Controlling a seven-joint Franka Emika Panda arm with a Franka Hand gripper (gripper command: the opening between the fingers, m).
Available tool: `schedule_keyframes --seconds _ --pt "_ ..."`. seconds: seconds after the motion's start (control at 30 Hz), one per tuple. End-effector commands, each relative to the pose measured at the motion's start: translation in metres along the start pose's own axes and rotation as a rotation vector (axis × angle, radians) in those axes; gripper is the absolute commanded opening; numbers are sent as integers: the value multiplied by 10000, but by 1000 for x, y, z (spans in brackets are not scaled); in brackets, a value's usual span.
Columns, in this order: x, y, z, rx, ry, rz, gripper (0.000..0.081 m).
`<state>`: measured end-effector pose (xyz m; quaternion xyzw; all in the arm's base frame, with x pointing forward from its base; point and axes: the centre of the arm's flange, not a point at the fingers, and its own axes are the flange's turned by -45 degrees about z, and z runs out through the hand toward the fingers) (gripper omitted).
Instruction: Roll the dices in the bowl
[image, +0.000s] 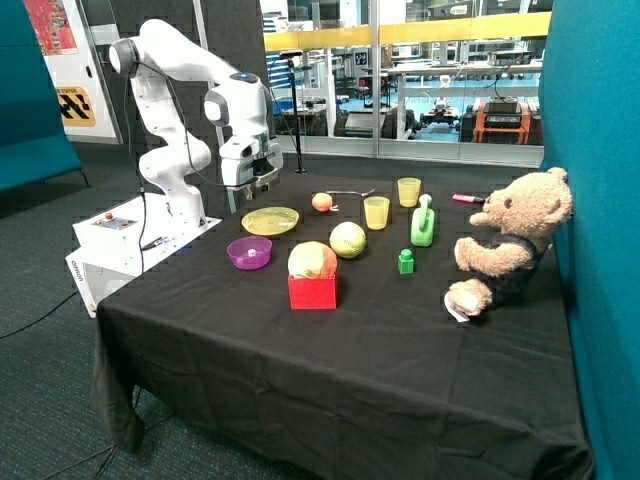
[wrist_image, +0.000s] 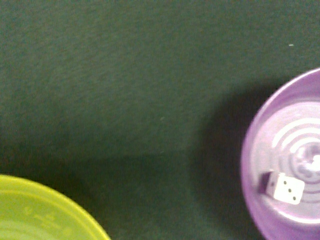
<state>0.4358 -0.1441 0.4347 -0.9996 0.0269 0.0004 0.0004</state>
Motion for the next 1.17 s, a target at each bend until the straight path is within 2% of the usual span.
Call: schedule_keyframes --seconds 0.0,0.27,0.53,0.73,1.13 --pt "-6 -32 2 -8 8 -982 359" --pt "-8 -42 4 -9 8 -1430 361" --pt "-1 -37 7 -9 8 -1349 363" --pt "6 -37 6 -9 8 -1592 366" --pt "15 -57 11 -9 7 -2240 371"
